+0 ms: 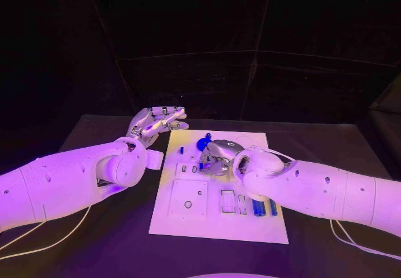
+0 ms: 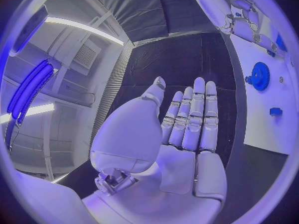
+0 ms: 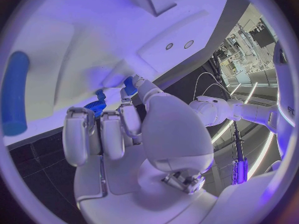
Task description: Assemble the parts on the task board
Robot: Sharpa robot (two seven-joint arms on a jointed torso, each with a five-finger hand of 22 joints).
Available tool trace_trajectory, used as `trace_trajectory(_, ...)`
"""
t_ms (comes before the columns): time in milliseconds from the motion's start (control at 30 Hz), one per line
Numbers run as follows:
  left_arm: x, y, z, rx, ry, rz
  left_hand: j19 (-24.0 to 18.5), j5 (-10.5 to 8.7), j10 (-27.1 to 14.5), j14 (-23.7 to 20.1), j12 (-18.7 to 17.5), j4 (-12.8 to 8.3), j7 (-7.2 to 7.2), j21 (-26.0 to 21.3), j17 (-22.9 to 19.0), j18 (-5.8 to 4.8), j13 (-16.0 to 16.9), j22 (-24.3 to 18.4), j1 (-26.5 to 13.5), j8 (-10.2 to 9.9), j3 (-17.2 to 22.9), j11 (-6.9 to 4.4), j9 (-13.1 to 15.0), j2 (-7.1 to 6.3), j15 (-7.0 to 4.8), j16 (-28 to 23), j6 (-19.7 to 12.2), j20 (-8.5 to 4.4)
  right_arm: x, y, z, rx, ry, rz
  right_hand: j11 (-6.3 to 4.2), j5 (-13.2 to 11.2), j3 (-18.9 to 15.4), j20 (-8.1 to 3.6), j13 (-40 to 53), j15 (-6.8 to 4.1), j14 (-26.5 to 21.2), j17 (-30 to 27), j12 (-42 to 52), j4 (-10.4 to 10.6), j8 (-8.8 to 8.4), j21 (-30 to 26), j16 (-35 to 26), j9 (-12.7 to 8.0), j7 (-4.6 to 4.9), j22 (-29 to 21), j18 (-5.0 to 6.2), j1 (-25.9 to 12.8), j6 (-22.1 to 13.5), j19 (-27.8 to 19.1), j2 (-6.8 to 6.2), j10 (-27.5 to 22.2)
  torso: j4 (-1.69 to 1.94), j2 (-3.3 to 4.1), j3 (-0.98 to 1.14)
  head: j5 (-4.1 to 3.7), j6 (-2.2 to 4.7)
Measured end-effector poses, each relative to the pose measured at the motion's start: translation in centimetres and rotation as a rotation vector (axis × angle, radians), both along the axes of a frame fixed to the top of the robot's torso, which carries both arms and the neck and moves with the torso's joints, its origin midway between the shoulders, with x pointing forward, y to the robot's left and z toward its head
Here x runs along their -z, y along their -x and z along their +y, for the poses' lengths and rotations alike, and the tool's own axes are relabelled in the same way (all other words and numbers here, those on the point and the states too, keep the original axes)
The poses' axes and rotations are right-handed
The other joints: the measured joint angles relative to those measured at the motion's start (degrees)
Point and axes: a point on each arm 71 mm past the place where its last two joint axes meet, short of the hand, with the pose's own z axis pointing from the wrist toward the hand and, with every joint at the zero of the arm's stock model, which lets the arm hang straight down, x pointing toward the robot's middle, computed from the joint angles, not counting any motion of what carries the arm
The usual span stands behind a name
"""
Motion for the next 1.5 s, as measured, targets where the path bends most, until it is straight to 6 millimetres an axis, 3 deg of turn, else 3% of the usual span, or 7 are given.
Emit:
trace_trajectory(167,0.00,0.00,-0.02,0.000,0.000,0.000,0.0,0.00,0.0,0.0,0.0,0.0,0.00,0.0,0.0,0.00,0.0,0.0,0.0,0.0,0.0,0.00,0.0,0.00,0.00,0.0,0.0,0.00,0.06,0.06,0.16,-0.003,0.004,0.004,0.07,1.0,-0.2,0.00,-0.2,0.00,0.0,0.0,-0.3,0.2,-0.53,0.0,0.0,-0.3,-0.16,0.0,0.00,-0.7,0.2,0.0,-0.68,-0.1,0.00,0.00,0.00,-0.04,-0.04)
trace_trajectory(600,0.01,-0.01,-0.03,0.001,0.000,0.001,0.0,0.00,0.0,0.0,0.0,0.0,0.00,0.0,0.0,0.00,0.0,0.0,0.0,0.0,0.0,0.00,0.0,0.00,0.00,0.0,0.0,0.00,0.26,0.17,0.34,-0.005,0.014,0.015,0.41,1.3,-0.5,0.13,-0.5,0.00,0.0,0.0,-0.6,0.5,-0.86,0.0,0.0,-0.4,0.17,0.0,0.00,-1.0,-0.5,-0.1,-1.03,-0.4,0.06,0.00,0.01,-0.18,-0.14)
trace_trajectory(800,0.01,-0.02,-0.03,0.000,0.000,0.001,0.0,0.00,0.0,0.0,0.0,-0.2,0.00,0.0,0.0,0.00,0.0,0.0,0.0,0.0,0.2,0.00,0.0,0.00,0.00,0.0,0.0,0.00,0.27,0.18,0.36,-0.003,0.016,0.015,0.82,1.3,-0.8,0.21,-1.1,0.42,0.0,0.0,-1.5,0.8,-1.87,0.0,0.0,-0.7,0.72,0.0,0.00,-1.6,-1.9,-0.2,-1.61,-0.8,0.03,0.00,0.01,-0.26,-0.20)
trace_trajectory(1033,0.02,-0.03,-0.08,0.002,0.001,0.002,0.0,0.00,0.0,0.0,0.0,-0.2,0.00,0.0,0.0,0.00,0.0,0.0,0.0,0.0,0.2,0.00,0.0,0.00,0.00,0.0,0.0,0.00,0.30,0.20,0.41,0.000,0.017,0.014,1.22,-0.9,-1.7,0.67,-1.6,0.83,0.0,0.0,-2.2,2.0,-2.52,0.0,0.0,-0.8,1.14,0.0,0.00,-2.9,-3.1,-0.6,-2.26,-1.2,0.03,0.00,0.02,-0.37,-0.24)
trace_trajectory(1167,0.03,-0.04,-0.08,0.002,0.001,0.002,0.2,0.00,0.0,0.0,0.0,-0.2,0.00,0.0,0.0,0.00,0.0,0.0,0.0,-0.3,0.2,0.00,0.0,0.03,0.00,-0.3,0.0,0.21,0.34,0.24,0.44,0.005,0.017,0.010,1.72,-4.0,-2.8,1.04,-2.1,1.24,0.0,0.0,-2.7,3.1,-3.20,-0.2,-0.3,-1.1,1.52,0.0,0.00,-3.2,-4.9,-0.6,-2.57,-1.7,0.03,0.00,0.03,-0.37,-0.24)
trace_trajectory(1500,0.05,-0.05,-0.09,0.005,0.001,0.004,0.3,0.00,0.0,0.0,0.0,-0.2,0.00,0.0,0.0,-0.01,0.0,-0.1,-0.2,-0.3,0.2,0.00,0.0,0.25,0.00,-0.3,0.0,0.07,0.47,0.47,0.31,0.025,0.010,-0.003,2.23,-3.0,-4.5,1.44,-2.9,1.65,0.0,0.0,-3.6,4.7,-4.32,-0.5,-0.6,-1.1,2.06,0.0,0.00,-3.6,-7.7,-1.0,-2.93,-2.7,0.03,0.00,0.05,-0.33,-0.21)
